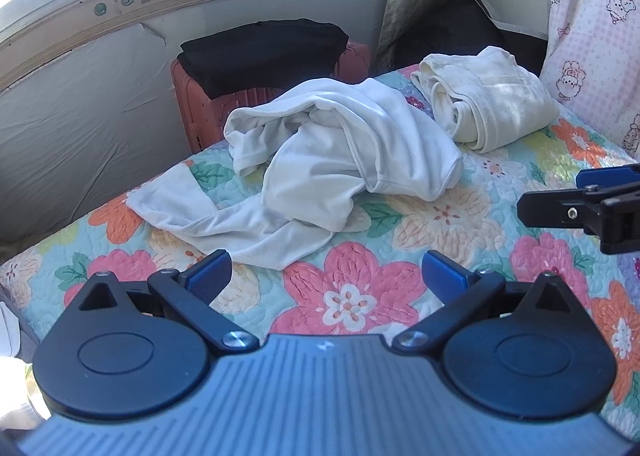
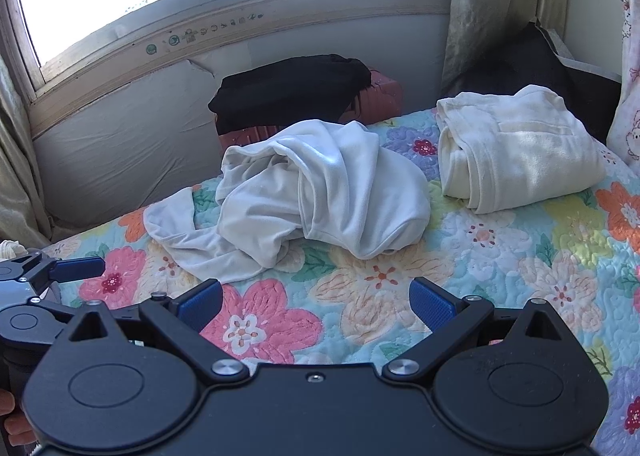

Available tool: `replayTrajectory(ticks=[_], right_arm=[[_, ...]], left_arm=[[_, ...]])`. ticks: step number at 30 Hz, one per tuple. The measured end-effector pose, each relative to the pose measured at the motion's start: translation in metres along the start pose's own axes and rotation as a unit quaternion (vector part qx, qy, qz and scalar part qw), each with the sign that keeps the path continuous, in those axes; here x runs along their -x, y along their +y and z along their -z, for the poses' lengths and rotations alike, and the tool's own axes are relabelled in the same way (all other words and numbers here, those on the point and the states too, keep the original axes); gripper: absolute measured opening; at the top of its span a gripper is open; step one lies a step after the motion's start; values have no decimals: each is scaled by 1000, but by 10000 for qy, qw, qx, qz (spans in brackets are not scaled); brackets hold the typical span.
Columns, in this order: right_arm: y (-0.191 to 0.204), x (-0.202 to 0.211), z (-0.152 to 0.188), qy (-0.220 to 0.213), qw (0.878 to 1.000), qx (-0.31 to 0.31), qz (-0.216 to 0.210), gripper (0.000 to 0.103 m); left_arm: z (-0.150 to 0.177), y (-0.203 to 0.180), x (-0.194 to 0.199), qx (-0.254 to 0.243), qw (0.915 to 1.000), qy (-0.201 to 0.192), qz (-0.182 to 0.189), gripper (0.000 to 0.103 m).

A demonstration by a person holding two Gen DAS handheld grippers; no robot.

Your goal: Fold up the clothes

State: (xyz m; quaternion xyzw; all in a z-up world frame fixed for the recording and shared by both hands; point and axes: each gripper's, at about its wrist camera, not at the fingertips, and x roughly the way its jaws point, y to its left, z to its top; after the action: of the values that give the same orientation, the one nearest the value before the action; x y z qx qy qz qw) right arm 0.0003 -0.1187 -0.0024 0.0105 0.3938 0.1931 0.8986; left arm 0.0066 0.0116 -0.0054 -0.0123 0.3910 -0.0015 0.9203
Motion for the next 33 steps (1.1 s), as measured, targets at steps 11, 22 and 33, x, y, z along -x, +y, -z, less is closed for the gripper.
replayTrajectory(ticks=[11, 22, 33], right_arm=[[2, -2, 0, 7, 10000, 62, 22, 102], [3, -4, 1, 45, 10000, 48, 33, 102], [2, -10, -2, 134, 9999, -30, -93, 102]], left_arm=[[1, 4, -6, 52, 9999, 89, -25, 103], [0, 6, -10, 44, 9999, 132, -50, 103], [4, 16, -17, -36, 9969, -764, 159, 103]])
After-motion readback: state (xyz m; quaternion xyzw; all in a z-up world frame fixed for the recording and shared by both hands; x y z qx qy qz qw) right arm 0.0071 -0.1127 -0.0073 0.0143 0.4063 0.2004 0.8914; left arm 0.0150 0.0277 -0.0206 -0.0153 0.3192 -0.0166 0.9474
